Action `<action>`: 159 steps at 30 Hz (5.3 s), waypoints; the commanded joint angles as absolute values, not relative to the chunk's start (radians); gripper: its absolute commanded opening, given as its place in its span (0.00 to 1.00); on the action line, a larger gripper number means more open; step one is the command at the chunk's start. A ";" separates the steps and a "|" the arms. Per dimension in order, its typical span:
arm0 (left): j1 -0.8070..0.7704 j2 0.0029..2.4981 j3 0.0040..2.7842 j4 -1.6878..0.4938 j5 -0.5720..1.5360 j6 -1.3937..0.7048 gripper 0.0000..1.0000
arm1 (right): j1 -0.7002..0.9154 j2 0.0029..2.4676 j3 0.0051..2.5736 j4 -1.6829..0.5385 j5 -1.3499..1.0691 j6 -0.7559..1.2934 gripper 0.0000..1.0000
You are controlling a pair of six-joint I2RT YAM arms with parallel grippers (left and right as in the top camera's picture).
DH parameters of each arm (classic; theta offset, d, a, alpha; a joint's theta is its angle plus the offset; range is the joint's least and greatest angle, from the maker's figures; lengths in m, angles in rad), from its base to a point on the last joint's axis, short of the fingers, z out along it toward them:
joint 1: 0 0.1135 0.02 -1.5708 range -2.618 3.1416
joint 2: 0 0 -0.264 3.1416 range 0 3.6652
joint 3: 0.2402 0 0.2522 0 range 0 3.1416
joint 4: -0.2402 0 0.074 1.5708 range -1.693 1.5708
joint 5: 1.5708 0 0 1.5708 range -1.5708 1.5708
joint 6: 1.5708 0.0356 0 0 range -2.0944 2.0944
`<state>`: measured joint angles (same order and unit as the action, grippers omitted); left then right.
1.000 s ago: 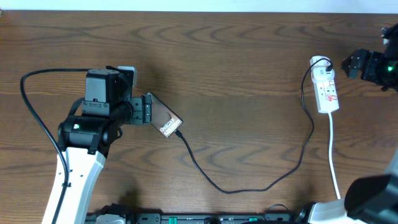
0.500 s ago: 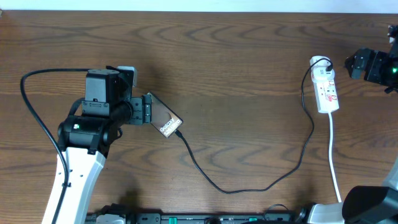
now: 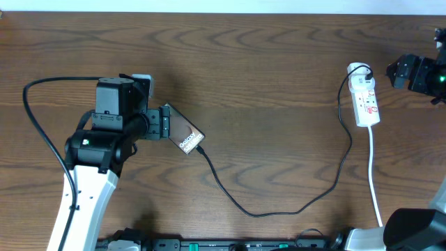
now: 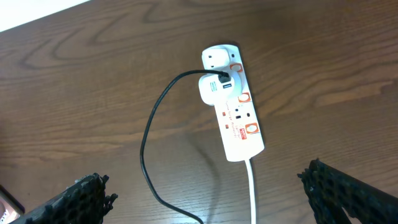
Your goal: Plug charger to phone and switch on socket
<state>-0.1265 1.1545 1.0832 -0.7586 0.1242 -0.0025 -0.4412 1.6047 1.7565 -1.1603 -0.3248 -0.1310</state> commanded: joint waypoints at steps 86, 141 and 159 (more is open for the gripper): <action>0.083 0.004 0.004 -0.060 0.141 -0.015 0.83 | -0.438 1.600 1.753 -1.163 -0.329 -0.117 0.99; 0.083 0.004 0.004 -0.060 0.141 -0.015 0.83 | 0.002 0.005 0.006 -0.067 0.114 0.054 0.99; 0.083 0.004 0.004 -0.060 0.141 -0.015 0.83 | 0.002 0.006 0.006 -0.067 0.095 0.054 0.99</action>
